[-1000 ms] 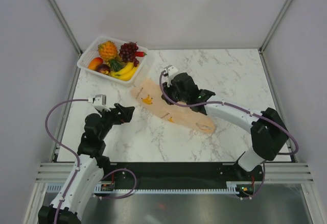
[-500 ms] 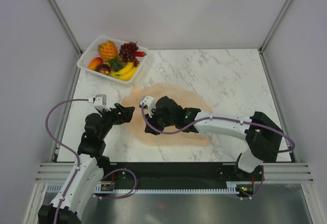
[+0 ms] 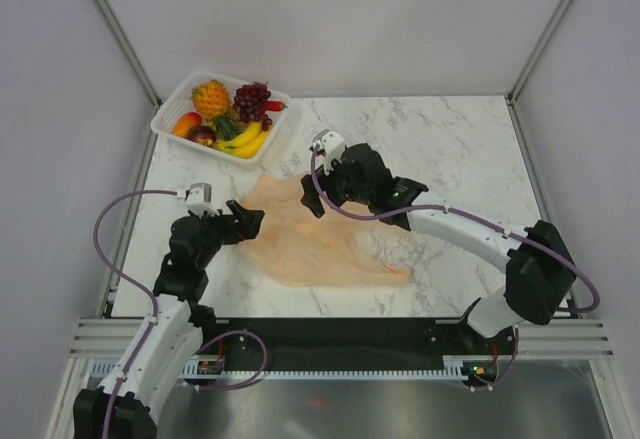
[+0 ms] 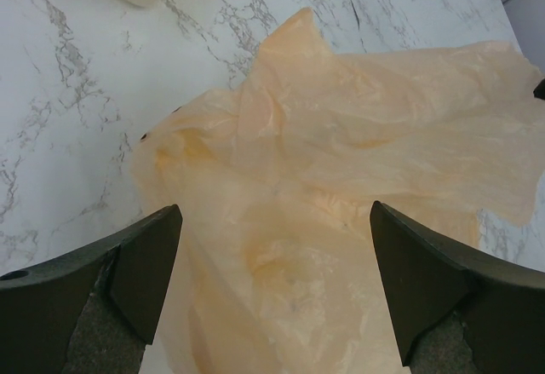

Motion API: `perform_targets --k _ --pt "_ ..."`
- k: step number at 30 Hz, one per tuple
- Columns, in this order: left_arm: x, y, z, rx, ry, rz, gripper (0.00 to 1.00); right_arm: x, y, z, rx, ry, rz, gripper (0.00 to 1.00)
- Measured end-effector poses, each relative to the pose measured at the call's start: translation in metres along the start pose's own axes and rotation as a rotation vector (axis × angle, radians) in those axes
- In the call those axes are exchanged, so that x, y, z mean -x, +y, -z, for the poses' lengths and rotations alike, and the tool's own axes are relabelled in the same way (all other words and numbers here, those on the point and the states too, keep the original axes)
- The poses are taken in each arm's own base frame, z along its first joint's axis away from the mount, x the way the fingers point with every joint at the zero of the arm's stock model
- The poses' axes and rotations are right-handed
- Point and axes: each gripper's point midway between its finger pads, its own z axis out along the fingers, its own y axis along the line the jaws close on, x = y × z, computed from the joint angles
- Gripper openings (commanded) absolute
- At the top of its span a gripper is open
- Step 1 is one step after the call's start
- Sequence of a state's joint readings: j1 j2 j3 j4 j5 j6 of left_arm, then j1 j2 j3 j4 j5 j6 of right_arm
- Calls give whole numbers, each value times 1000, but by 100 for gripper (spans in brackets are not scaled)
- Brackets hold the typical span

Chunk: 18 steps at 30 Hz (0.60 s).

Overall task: Place the fake fruits into the plastic bag and tie a complex knot
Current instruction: Open the plastic bag at the center of the board.

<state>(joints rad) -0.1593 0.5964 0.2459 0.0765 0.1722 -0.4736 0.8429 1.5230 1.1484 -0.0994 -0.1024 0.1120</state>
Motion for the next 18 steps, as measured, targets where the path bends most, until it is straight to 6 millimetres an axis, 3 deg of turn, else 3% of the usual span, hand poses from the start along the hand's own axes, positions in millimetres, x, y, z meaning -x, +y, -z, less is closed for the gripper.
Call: perform_targets --k 3,7,13,16,18 --pt "1 1 0 4 -3 0 100 2 -27 -2 -91 -2 43 98" --pt "1 1 0 5 -1 0 100 -2 -37 -16 -104 29 105 98" --pt "0 1 -1 6 1 1 100 -29 -64 -48 -113 113 118 98" --pt "0 1 -1 6 1 1 100 -44 -84 -54 -146 147 105 98" --pt "0 1 -1 6 1 1 100 -40 -91 -54 -152 127 98 98"
